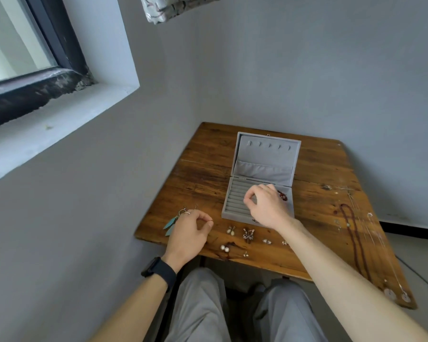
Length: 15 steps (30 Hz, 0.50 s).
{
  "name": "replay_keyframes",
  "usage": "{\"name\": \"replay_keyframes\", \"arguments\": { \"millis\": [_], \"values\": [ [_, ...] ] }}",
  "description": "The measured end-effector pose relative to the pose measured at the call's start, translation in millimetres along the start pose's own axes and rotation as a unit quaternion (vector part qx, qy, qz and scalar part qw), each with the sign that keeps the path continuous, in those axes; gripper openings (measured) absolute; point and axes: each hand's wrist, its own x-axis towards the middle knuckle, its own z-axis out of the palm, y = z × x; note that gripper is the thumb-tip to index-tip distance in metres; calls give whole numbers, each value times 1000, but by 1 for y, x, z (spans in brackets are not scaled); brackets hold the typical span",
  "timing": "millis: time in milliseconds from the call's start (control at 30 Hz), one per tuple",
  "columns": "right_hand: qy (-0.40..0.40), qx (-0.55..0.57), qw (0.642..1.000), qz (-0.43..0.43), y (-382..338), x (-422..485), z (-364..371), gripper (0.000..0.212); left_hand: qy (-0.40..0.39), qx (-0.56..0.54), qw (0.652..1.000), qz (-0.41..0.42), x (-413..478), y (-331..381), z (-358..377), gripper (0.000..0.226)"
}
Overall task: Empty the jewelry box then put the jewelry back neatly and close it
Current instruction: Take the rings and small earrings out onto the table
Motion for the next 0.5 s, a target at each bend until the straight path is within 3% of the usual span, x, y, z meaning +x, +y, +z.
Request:
{"name": "replay_keyframes", "arguments": {
  "millis": [100, 200, 367, 500],
  "values": [
    [58, 130, 989, 39, 2, -48, -4, 5, -8, -1, 1000, 26, -7, 6, 12, 4],
    [81, 189, 976, 74, 11, -102, 5, 1, -30, 16, 997, 65, -15, 20, 31, 5],
    [101, 155, 978, 94, 35, -152, 37, 7, -75, 87, 983, 146, -26, 41, 66, 15],
    [128, 119, 978, 111, 45, -156, 50, 5, -110, 128, 973, 158, -32, 49, 84, 12]
  ]
}}
